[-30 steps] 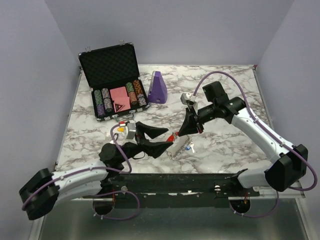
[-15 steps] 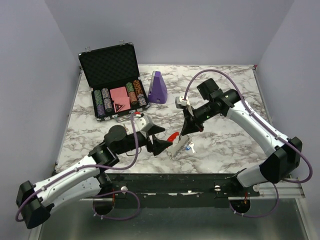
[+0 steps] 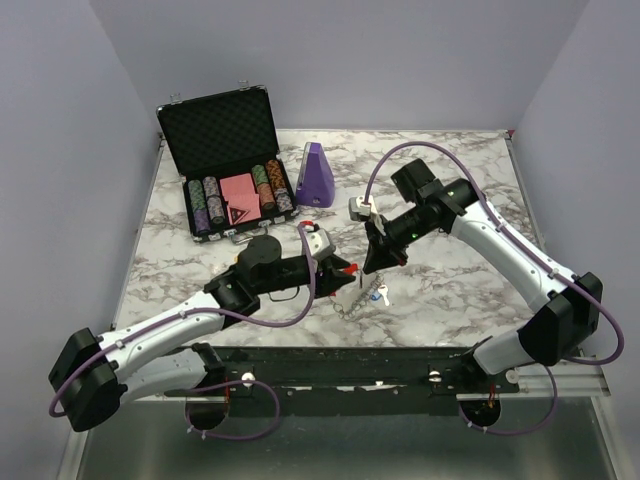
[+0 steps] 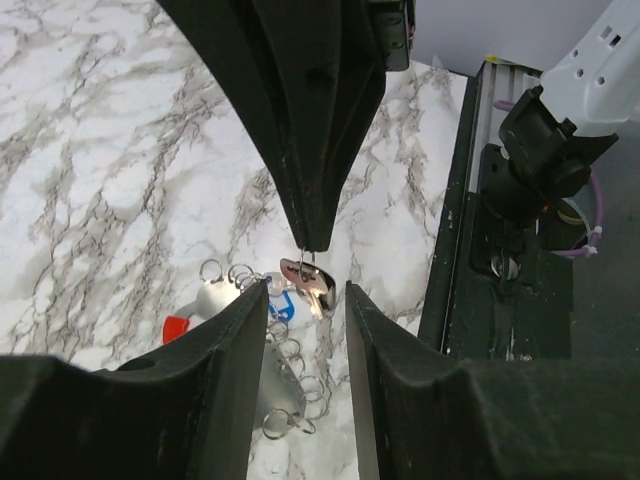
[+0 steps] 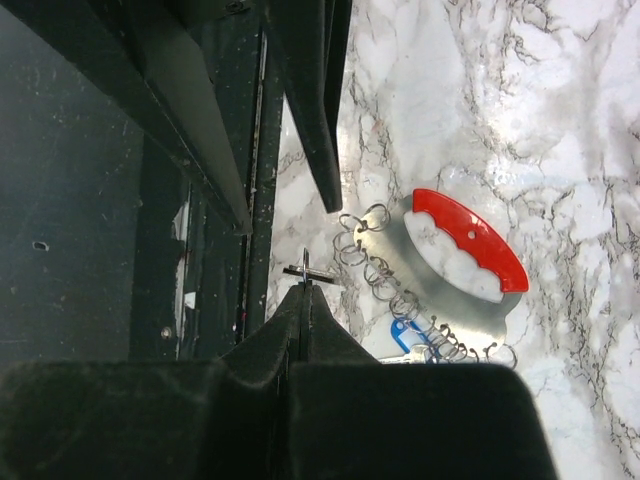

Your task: Put the keys on the keyring

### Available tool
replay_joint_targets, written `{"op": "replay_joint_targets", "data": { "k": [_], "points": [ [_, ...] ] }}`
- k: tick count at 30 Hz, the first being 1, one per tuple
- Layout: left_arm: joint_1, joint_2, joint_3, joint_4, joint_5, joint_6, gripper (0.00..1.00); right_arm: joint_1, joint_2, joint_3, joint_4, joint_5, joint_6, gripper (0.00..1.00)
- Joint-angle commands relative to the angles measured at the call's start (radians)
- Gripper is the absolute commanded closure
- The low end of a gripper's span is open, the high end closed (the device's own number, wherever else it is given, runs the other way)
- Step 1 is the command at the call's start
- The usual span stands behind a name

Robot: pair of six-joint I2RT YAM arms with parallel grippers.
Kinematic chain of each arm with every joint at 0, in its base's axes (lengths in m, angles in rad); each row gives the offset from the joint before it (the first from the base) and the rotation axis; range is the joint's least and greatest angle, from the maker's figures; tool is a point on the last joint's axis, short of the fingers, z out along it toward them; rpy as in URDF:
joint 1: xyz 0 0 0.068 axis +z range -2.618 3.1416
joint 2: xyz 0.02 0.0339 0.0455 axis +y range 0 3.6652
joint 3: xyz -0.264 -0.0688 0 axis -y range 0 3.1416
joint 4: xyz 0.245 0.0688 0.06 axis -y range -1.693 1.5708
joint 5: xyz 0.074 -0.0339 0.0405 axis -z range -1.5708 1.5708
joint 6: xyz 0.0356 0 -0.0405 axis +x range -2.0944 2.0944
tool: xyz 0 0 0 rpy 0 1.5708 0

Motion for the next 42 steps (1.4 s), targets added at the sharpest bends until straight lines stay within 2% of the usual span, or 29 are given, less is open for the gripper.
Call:
{"op": "replay_joint_targets", "data": {
  "k": [1, 16, 19, 26, 33, 38, 42],
  "points": [
    [0.001, 0.019, -0.012, 0.13, 0.069, 0.017, 0.56, 0.006, 0.011, 0.013, -0.024, 0.003, -0.017, 0.99],
    [0.002, 0.065, -0.046, 0.219, 0.091, -0.012, 0.62, 0.006, 0.011, 0.015, -0.029, -0.037, -0.019, 0.99],
    [0.002, 0.073, -0.04, 0.213, 0.099, -0.014, 0.68, 0.006, 0.011, 0.016, -0.03, -0.041, -0.019, 0.99],
    [0.002, 0.091, -0.026, 0.195, 0.106, -0.009, 0.74, 0.006, 0.008, 0.016, -0.033, -0.049, -0.024, 0.99],
    [0.002, 0.1, -0.018, 0.19, 0.119, -0.012, 1.0, 0.006, 0.009, 0.015, -0.035, -0.052, -0.024, 0.99],
    [0.002, 0.102, -0.018, 0.193, 0.111, -0.038, 1.0, 0.006, 0.008, 0.013, -0.033, -0.055, -0.022, 0.99],
    [0.002, 0.076, -0.058, 0.27, 0.07, -0.102, 1.0, 0.005, 0.001, 0.009, -0.027, -0.061, -0.022, 0.98]
  ]
}}
